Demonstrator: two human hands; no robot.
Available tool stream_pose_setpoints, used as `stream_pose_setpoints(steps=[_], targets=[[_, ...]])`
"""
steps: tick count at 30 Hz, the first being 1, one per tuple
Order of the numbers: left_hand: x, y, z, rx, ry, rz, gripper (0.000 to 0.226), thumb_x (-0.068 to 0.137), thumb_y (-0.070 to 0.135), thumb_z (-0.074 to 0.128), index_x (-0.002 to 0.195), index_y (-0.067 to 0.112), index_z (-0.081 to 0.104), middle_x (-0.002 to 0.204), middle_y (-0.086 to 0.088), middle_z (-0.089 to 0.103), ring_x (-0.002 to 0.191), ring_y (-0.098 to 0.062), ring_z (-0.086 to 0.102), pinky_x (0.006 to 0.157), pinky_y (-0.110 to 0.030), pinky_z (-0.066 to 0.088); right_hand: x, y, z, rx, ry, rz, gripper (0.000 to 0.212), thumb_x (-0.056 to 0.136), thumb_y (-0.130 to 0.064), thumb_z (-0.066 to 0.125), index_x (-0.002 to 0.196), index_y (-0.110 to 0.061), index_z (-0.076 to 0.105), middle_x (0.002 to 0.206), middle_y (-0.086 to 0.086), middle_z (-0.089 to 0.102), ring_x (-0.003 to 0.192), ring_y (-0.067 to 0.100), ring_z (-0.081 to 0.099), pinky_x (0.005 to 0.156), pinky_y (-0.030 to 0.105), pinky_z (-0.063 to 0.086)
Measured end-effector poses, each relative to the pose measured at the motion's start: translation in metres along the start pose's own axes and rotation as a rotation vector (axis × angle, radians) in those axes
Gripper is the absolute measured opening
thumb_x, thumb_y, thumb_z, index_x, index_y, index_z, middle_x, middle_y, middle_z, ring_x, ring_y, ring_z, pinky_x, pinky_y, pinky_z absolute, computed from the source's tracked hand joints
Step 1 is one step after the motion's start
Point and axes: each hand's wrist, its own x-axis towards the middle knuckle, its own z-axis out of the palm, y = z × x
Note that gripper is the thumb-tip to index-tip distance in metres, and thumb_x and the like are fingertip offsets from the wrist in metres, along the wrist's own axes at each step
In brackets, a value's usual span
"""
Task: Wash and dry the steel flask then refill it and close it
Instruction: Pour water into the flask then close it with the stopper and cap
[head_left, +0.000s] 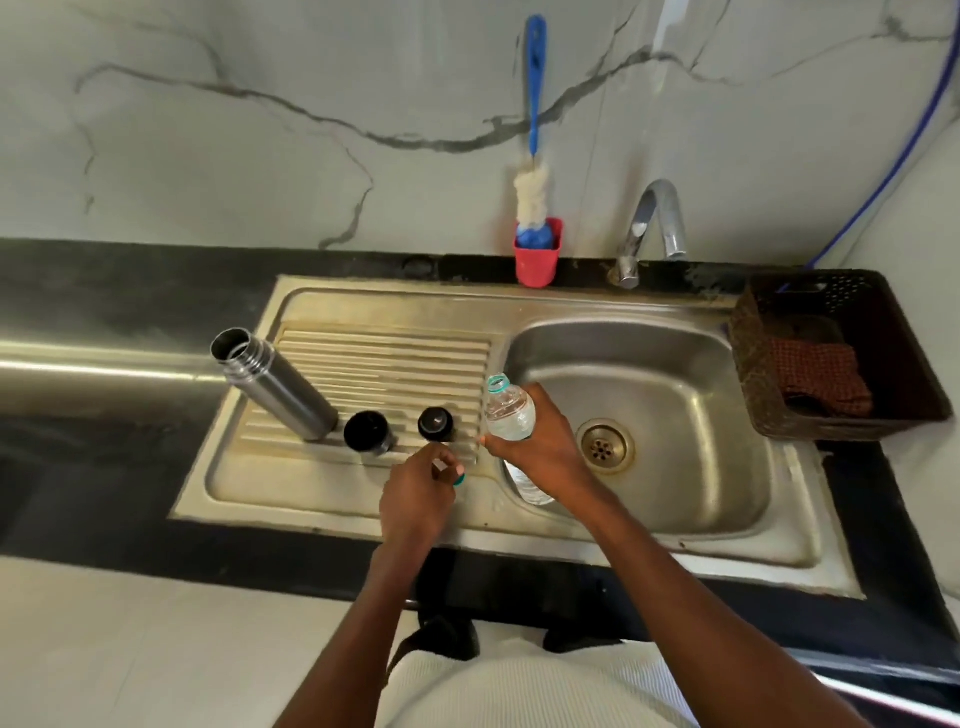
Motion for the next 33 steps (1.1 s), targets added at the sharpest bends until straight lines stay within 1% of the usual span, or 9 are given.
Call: stream_pose_setpoints(steps=[6,9,12,17,19,22,27,30,33], targets=[[-0.008,-0.023,0.006,0.079,0.046,-0.067,0.01,0.095,0.029,0.07,0.092,0.037,0.064,0.082,0.01,0.069,0.079,-0.016,0.067,0.072,-0.036,0.056,0.001,-0.003,0.02,0.005,-0.083,-0.035,0.054,0.071,-0.024,0.092,0.112,-0.031,0.058,0.104,-0.01,0.072,0.095,0.006,0.069,0.081,0.025,0.055],[-0.01,-0.032,0.005,0.038,0.068,-0.073,0.008,0.098,0.034,0.068,0.102,0.039,0.063,0.095,0.009,0.073,0.088,-0.018,0.07,0.076,-0.039,0.059,0.003,-0.007,0.025,0.002,-0.107,-0.048,0.057,0.07,-0.025,0.092,0.115,-0.031,0.058,0.107,-0.009,0.072,0.098,0.009,0.069,0.084,0.031,0.057],[-0.01,-0.035,-0.003,0.007,0.159,0.01,0.01,0.104,0.04,0.061,0.109,0.032,0.065,0.094,0.007,0.074,0.086,-0.014,0.069,0.074,-0.04,0.06,0.006,-0.013,0.03,0.006,-0.106,-0.06,0.057,0.071,-0.023,0.092,0.116,-0.028,0.058,0.108,-0.008,0.071,0.099,0.01,0.069,0.082,0.026,0.056],[-0.01,-0.038,-0.052,-0.201,0.42,0.106,0.018,0.105,0.04,0.06,0.101,0.024,0.068,0.065,0.009,0.062,0.06,-0.006,0.06,0.057,-0.031,0.049,0.013,-0.028,0.034,0.047,-0.053,-0.074,0.054,0.073,-0.021,0.093,0.114,-0.024,0.059,0.105,-0.007,0.072,0.094,0.005,0.069,0.074,0.011,0.049],[-0.005,-0.044,-0.08,-0.321,0.576,0.055,0.021,0.104,0.039,0.062,0.097,0.02,0.067,0.067,0.007,0.061,0.062,-0.009,0.058,0.058,-0.033,0.047,0.015,-0.036,0.034,0.078,-0.025,-0.095,0.051,0.073,-0.019,0.093,0.113,-0.023,0.061,0.103,-0.006,0.073,0.092,0.005,0.069,0.073,0.01,0.05],[0.012,-0.057,-0.117,-0.386,0.716,-0.028,0.03,0.098,0.043,0.07,0.115,0.019,0.064,0.09,0.004,0.062,0.08,-0.015,0.06,0.074,-0.043,0.056,0.02,-0.049,0.039,0.102,0.025,-0.122,0.048,0.073,-0.017,0.094,0.107,-0.026,0.061,0.097,-0.006,0.073,0.085,0.0,0.068,0.071,0.011,0.05],[0.057,-0.063,-0.141,-0.401,0.51,-0.049,0.092,0.08,0.056,0.085,0.153,0.023,0.04,0.146,0.0,0.048,0.128,-0.017,0.051,0.104,-0.037,0.045,0.032,-0.067,0.049,0.087,0.093,-0.172,0.048,0.072,-0.024,0.095,0.107,-0.023,0.062,0.095,-0.005,0.073,0.089,0.014,0.071,0.078,0.028,0.058],[0.083,-0.059,-0.146,-0.459,0.447,-0.002,0.09,0.074,0.048,0.092,0.147,0.029,0.044,0.142,0.004,0.054,0.127,-0.014,0.054,0.104,-0.034,0.045,0.037,-0.076,0.055,0.065,0.105,-0.192,0.047,0.071,-0.03,0.094,0.103,-0.026,0.06,0.092,-0.005,0.072,0.086,0.017,0.071,0.077,0.037,0.058],[0.103,-0.054,-0.15,-0.493,0.452,-0.026,0.066,0.074,0.035,0.094,0.125,0.029,0.052,0.122,0.006,0.067,0.112,-0.02,0.067,0.092,-0.035,0.052,0.039,-0.087,0.062,0.06,0.122,-0.205,0.046,0.071,-0.029,0.094,0.102,-0.026,0.059,0.091,-0.005,0.071,0.085,0.016,0.07,0.077,0.038,0.058]])
